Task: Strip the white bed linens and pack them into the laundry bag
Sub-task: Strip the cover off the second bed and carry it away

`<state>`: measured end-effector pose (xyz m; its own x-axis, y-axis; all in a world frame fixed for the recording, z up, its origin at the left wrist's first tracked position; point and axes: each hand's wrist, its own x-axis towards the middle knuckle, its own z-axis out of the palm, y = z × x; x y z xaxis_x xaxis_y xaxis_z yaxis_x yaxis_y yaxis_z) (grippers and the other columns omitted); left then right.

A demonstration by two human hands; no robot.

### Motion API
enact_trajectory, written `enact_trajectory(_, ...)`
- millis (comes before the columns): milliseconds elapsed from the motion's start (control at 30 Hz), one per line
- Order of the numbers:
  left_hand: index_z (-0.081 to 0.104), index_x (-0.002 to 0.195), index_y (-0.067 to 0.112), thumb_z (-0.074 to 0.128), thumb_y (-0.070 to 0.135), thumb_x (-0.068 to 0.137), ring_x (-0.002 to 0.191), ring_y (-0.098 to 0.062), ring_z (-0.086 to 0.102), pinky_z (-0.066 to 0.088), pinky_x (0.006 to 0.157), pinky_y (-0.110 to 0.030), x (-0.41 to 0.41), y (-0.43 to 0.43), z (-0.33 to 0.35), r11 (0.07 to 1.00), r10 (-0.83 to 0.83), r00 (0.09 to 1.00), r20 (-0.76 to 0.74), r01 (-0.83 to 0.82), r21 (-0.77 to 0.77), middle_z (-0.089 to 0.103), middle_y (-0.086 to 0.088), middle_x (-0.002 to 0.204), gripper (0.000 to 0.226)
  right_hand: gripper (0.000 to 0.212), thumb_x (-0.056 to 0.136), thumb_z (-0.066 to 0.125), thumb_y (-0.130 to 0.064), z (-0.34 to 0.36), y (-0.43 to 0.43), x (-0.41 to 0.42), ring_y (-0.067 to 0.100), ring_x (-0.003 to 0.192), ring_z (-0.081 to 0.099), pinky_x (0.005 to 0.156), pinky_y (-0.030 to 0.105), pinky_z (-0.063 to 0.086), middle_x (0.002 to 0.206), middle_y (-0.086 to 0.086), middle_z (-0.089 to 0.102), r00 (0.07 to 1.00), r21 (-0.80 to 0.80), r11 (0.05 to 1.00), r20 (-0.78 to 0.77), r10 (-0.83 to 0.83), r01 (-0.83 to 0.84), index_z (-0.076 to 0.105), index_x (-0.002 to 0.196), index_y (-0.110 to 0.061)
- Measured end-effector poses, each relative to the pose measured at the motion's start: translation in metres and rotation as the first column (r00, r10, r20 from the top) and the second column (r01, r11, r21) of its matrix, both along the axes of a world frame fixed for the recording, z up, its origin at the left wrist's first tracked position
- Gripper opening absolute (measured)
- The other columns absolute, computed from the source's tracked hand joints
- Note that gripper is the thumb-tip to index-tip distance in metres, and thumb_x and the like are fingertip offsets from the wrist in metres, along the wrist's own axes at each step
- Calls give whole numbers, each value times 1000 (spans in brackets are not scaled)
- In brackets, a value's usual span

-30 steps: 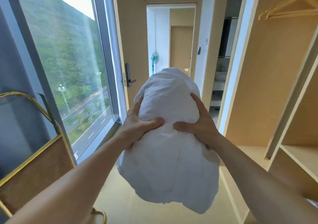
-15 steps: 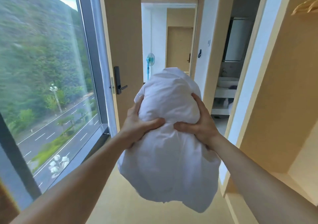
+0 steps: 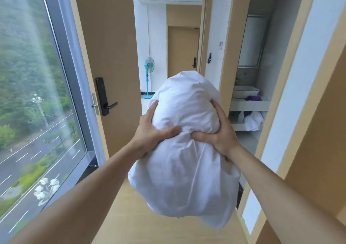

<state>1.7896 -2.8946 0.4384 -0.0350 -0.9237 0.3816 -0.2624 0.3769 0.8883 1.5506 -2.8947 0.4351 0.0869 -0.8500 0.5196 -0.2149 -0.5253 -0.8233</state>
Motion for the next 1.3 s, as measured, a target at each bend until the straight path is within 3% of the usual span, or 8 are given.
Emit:
enact_trajectory(167, 29, 152, 45, 91, 62, 41, 139, -8, 39, 35, 117, -42, -10, -111, -1, 998, 50, 999, -5, -50, 26, 32, 13, 154, 128, 131, 39, 95, -58, -2, -123, -9, 5, 136, 46, 113, 38, 42, 148, -14, 46, 999, 21, 999, -1, 41, -41, 32, 153, -38)
enact_trajectory(300, 29, 151, 49, 91, 64, 41, 140, -8, 38, 34, 117, -41, -11, -193, 2, 996, 86, 996, -5, -86, 22, 32, 14, 154, 127, 132, 35, 93, -66, 5, -214, -10, -7, 130, 46, 104, 20, 42, 143, -26, 45, 996, 26, 996, 7, 87, -87, 34, 150, -43)
enact_trajectory(567, 29, 151, 48, 93, 62, 41, 139, -9, 40, 38, 115, -42, 15, -366, -14, 995, 96, 994, -44, -95, 40, 34, 13, 154, 128, 108, 43, 93, -49, -5, -386, 18, -27, 112, 47, 86, -1, 40, 116, -56, 48, 991, 38, 991, -15, 132, -131, 33, 133, -56)
enact_trajectory(667, 29, 151, 46, 93, 62, 41, 139, -8, 39, 36, 116, -42, 26, -441, -16, 998, 62, 997, -48, -61, 20, 34, 13, 154, 128, 120, 40, 92, -53, -7, -453, 28, -22, 118, 47, 91, 5, 41, 126, -46, 48, 996, 24, 996, -12, 89, -88, 33, 144, -49)
enact_trajectory(733, 29, 151, 46, 93, 63, 41, 139, -8, 40, 36, 116, -42, 31, -490, -12, 999, 43, 998, -43, -42, 19, 35, 13, 154, 128, 129, 38, 92, -55, -2, -498, 32, -8, 127, 47, 99, 15, 41, 137, -32, 45, 998, 36, 998, -22, 55, -54, 31, 151, -43)
enact_trajectory(867, 28, 151, 48, 92, 63, 42, 138, -9, 42, 37, 115, -43, 34, -582, 0, 1000, 0, 1000, -20, 0, 4, 35, 12, 154, 127, 134, 37, 93, -60, 5, -580, 34, 6, 138, 40, 112, 31, 38, 150, -17, 39, 999, 39, 999, -44, -25, 27, 28, 153, -45)
enact_trajectory(1067, 26, 154, 41, 90, 61, 44, 140, -5, 36, 34, 117, -38, 18, -702, 1, 999, -39, 999, 6, 39, 5, 31, 16, 155, 129, 134, 37, 95, -64, -6, -695, 19, 3, 141, 37, 116, 39, 38, 153, -21, 35, 997, 68, 994, -15, -80, 81, 27, 152, -50)
enact_trajectory(1300, 24, 155, 41, 90, 60, 43, 141, -10, 39, 35, 117, -43, -6, -858, -6, 1000, 12, 1000, -8, -12, 17, 33, 12, 156, 131, 131, 31, 92, -71, -13, -864, -4, 2, 138, 37, 113, 33, 38, 149, -25, 35, 999, 64, 997, -6, -36, 36, 26, 144, -64)
